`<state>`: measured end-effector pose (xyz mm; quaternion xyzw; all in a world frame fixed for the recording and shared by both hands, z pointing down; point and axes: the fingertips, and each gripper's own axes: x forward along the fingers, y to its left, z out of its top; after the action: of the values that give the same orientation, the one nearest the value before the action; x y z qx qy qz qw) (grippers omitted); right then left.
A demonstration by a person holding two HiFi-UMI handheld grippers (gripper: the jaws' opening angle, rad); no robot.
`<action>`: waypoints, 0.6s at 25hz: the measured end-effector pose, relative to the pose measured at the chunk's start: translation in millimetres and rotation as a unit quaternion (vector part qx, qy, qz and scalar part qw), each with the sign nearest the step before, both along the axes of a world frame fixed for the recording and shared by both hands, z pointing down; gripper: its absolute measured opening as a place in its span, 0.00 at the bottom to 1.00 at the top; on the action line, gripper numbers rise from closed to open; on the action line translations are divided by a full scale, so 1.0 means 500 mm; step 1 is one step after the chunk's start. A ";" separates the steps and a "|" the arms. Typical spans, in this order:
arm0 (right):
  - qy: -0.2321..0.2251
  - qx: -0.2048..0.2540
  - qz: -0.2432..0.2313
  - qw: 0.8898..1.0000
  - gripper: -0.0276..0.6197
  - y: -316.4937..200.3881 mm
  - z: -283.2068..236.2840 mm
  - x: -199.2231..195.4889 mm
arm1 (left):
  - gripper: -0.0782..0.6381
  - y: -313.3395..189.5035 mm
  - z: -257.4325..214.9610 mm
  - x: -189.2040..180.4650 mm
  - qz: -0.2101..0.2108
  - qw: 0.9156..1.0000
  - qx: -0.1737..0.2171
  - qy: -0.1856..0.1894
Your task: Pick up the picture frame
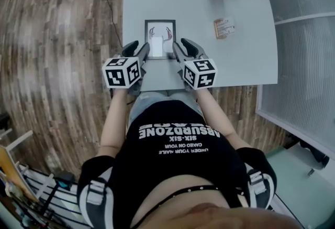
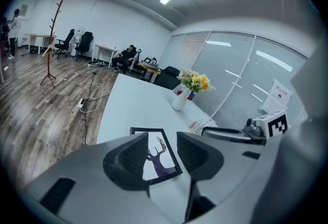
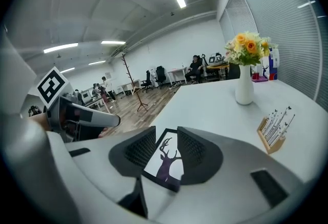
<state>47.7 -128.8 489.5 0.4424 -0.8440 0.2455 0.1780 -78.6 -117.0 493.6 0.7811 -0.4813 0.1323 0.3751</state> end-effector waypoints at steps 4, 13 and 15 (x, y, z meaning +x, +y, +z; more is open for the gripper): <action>0.005 -0.025 0.010 1.000 0.24 -0.016 0.047 0.001 | 0.36 -0.019 0.051 0.004 0.001 1.000 -0.026 0.001; 0.034 -0.079 0.028 0.996 0.24 -0.044 0.160 0.007 | 0.36 -0.039 0.174 -0.009 0.008 0.996 -0.085 -0.023; 0.039 -0.092 0.030 0.995 0.24 -0.046 0.184 0.011 | 0.36 -0.044 0.196 -0.011 0.005 0.995 -0.097 -0.021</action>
<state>53.0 -151.6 581.6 0.4587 -0.7965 0.3099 0.2431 -84.2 -138.8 591.5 0.7404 -0.4702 0.1969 0.4381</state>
